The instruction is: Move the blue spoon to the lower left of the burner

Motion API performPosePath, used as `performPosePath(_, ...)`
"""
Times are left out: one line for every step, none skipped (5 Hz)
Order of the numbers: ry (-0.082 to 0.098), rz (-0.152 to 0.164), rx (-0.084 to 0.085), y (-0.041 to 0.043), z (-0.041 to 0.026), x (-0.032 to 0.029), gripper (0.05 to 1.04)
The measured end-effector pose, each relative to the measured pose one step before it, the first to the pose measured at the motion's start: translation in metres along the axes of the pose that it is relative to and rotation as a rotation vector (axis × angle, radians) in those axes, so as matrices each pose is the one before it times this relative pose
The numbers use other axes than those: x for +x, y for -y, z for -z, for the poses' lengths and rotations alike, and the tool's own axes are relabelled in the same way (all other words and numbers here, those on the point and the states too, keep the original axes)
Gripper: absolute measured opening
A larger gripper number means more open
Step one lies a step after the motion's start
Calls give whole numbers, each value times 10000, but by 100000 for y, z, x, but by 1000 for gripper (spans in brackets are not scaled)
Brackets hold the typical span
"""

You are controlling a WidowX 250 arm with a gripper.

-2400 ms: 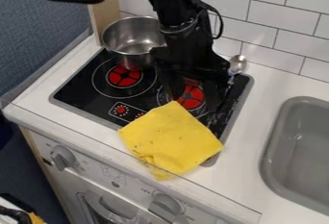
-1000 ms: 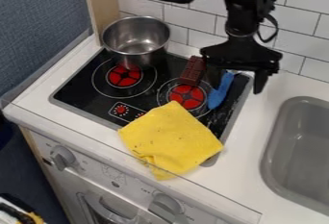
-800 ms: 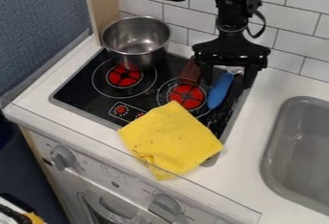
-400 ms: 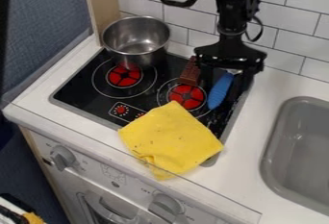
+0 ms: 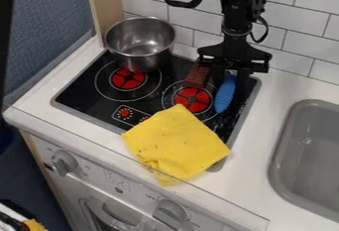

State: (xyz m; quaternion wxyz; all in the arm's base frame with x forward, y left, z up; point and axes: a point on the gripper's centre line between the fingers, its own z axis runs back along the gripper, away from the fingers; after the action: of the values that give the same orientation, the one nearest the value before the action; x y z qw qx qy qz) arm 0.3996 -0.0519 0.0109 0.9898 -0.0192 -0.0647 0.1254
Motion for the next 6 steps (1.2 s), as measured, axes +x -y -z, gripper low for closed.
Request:
performPosePath(7, -77, -318, 604, -1069, -221, 376)
performPosePath(907, -186, -926, 756, -6107, 394, 376)
performPosePath(392, -401, -330, -3503, -3477, -790, 376)
performPosePath(43, 525, 246, -5730, -1293, -1965, 376)
performPosePath(70, 244, 278, -6186, -771, -2762, 376)
performPosePath(596, -83, 440, -4735, -631, -1364, 376)
